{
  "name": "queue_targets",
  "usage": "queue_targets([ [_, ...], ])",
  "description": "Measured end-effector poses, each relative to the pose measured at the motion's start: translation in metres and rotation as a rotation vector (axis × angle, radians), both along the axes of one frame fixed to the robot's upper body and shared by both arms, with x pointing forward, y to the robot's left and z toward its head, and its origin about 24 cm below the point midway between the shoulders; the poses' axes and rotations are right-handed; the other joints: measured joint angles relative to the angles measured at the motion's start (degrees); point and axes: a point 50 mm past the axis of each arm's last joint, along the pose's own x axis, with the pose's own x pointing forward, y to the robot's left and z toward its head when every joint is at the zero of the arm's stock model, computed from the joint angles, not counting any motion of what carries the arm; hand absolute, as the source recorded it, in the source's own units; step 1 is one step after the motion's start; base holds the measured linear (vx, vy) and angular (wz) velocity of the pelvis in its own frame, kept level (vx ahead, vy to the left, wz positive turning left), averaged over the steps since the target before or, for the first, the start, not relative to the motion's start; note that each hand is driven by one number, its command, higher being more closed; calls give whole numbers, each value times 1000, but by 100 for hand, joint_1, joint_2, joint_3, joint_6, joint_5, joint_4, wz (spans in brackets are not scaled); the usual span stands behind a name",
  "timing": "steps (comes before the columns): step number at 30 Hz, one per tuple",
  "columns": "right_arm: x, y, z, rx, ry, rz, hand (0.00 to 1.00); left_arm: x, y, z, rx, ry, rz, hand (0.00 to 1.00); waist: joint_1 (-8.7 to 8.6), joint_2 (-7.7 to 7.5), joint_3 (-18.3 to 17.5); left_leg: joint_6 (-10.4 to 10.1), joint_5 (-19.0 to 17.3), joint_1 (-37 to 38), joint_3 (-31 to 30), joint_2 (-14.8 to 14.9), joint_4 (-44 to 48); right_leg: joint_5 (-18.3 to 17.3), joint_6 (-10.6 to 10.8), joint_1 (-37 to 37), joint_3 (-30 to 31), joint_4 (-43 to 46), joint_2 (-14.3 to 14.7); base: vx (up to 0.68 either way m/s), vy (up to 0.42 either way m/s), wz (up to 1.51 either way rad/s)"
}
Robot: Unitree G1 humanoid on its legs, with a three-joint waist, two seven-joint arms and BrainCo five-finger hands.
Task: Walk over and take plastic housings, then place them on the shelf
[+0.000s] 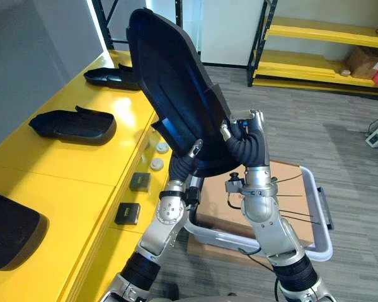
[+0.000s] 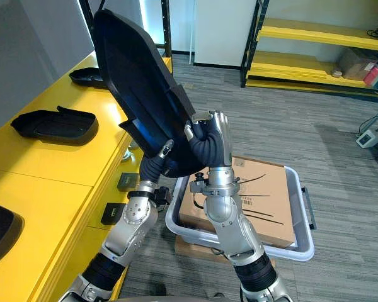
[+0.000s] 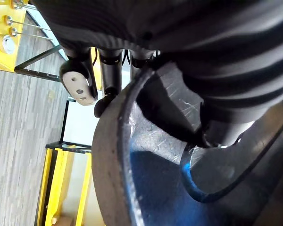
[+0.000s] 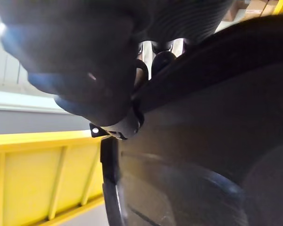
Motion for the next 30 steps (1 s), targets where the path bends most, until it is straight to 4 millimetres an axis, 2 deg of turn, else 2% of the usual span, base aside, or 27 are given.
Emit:
queue_targets([
  [4, -3, 1, 2, 18, -31, 49, 0, 0, 0, 0, 4, 1, -9, 100, -1, -1, -3, -4, 5, 80, 26, 9, -52, -1, -1, 31, 0, 0, 6, -6, 1, -5],
  [10, -7, -6, 7, 26, -33, 206, 0, 4, 25, 13, 106, -88, 128, 100, 2, -6, -6, 3, 144, 203, 52, 29, -320, -1, -1, 29, 6, -1, 12, -2, 0, -1],
  [14, -12, -33, 20, 130, -86, 224, 0, -4, 37, 21, 185, -161, 189, 100, 13, -9, -7, 3, 144, 220, 55, 26, -321, -1, -1, 47, -3, 3, 9, 0, 2, 1],
  [16, -9, -65, 28, 220, -128, 138, 0, -8, 45, 19, 208, -160, 235, 100, 2, -9, -7, 3, 144, 260, 56, 26, -324, -1, -1, 87, -4, 3, 9, 0, 0, 0],
  [17, -10, -74, 30, 243, -140, 112, 0, -10, 48, 18, 206, -156, 250, 100, -4, -9, -7, 3, 144, 263, 59, 28, -325, -2, -1, 88, -3, 3, 10, -38, -1, -1],
  [19, -20, -109, 34, 343, -209, 3, 0, -14, 61, 12, 203, -127, 314, 100, -9, -8, -8, 3, 144, 270, 63, 39, -327, -3, 0, 89, -2, 4, 21, -41, -5, -2],
  [21, -28, -132, 33, 401, -246, -70, 0, -19, 73, 5, 210, -96, 367, 100, -32, -8, -8, 2, 144, 278, 70, 51, -330, -4, -2, 90, 2, 4, 30, -35, -10, -2],
  [22, -36, -150, 29, 447, -263, -136, 0, -23, 80, 2, 218, -82, 396, 100, -37, -7, -8, 2, 144, 277, 70, 65, -332, -5, -3, 83, 1, 3, 36, 0, 0, 0],
  [25, -47, -172, 18, 530, -260, -229, 0, -30, 91, 2, 219, -77, 443, 100, -54, -5, -8, 1, 143, 275, 69, 78, -332, -7, -4, 59, -7, -3, 40, 0, 0, 0],
  [26, -51, -183, 8, 562, -237, -287, 0, -35, 99, 3, 219, -81, 480, 100, -69, -5, -10, 0, 142, 263, 69, 82, -332, -8, -5, 46, -6, -3, 42, 0, 0, 0],
  [28, -53, -201, -18, 592, -141, -402, 0, -41, 104, 5, 211, -94, 513, 100, -78, -5, -10, 0, 143, 243, 68, 83, -331, -7, -4, 28, -6, -5, 41, 0, 0, 0],
  [30, -56, -217, -66, 637, 73, -537, 0, -49, 111, 6, 207, -106, 546, 100, -121, -4, -11, -3, 141, 231, 67, 85, -332, -8, -4, 27, -14, -15, 41, 0, 0, 0],
])
